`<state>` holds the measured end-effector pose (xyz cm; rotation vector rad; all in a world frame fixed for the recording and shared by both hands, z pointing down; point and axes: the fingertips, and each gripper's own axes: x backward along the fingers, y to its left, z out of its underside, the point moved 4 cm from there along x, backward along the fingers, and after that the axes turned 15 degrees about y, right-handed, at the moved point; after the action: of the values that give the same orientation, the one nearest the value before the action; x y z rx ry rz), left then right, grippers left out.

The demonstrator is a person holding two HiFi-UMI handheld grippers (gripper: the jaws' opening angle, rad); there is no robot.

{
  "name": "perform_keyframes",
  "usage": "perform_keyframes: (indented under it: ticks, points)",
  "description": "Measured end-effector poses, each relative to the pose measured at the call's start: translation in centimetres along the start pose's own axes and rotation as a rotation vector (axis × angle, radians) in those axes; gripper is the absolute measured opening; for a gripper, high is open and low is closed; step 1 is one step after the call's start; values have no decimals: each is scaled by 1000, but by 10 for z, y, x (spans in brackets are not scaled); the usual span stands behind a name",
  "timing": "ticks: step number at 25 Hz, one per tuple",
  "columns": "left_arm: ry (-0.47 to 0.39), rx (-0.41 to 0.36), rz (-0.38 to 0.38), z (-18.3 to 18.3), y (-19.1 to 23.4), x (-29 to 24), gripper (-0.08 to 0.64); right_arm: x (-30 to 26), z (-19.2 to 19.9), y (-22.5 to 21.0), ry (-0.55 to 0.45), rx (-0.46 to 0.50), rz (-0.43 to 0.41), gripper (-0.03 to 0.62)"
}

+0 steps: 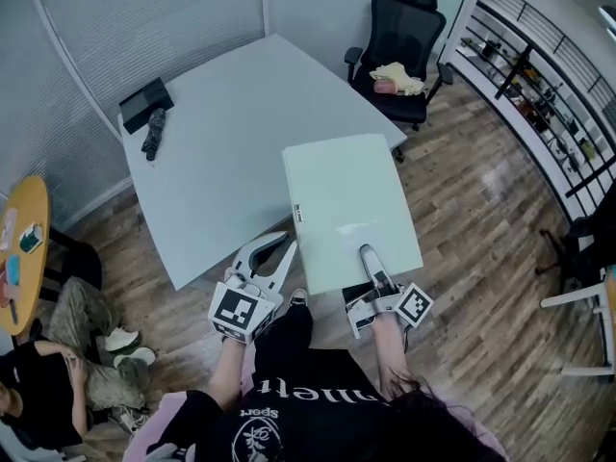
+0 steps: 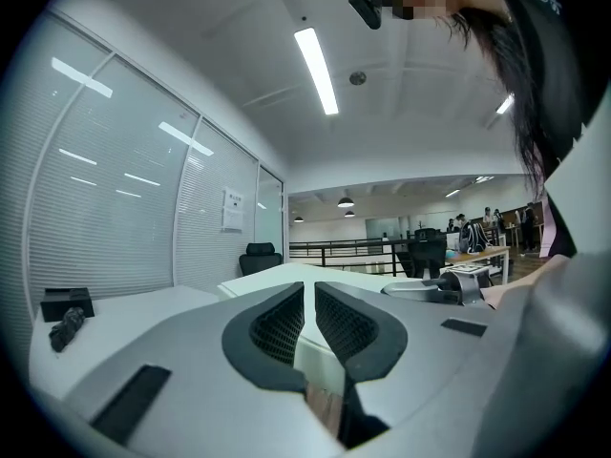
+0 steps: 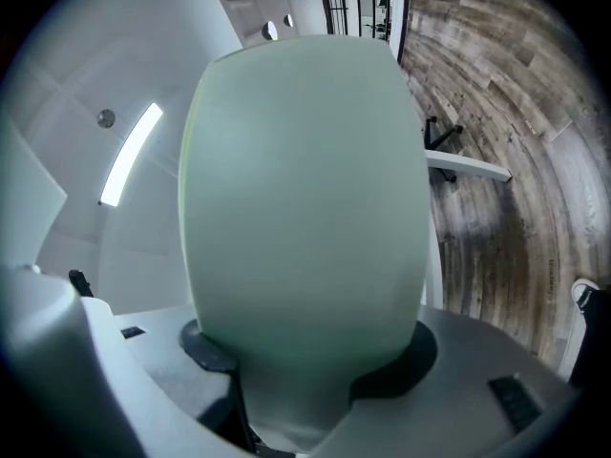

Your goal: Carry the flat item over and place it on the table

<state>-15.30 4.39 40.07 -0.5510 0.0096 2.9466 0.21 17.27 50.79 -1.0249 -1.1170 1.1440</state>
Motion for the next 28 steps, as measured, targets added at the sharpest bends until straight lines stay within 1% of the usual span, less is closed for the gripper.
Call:
perform_keyframes:
  ticks: [5,9,14,20,24,28]
  points:
    - [-35,-7,0,-28,50,-46,52,-52,-47,-10,6,-3,20,284]
    - [-34,-18,5,-41,84,-77,52,-92,-76,-19,9,-5,21,284]
    - [-19,6,-5,-39,120,-98,52,-128,-99,-31,22,-9,48,284]
    - [-12,48,-23,-35,139,-114,52,-149,-120,-41,52,-19,77,284]
    - [5,71,-56,-34,152,-129,52,-170,-144,-52,81,-29,88,284]
    - [9,97,-128,-40,170,-147,52,-205,-181,-64,147,-33,93,284]
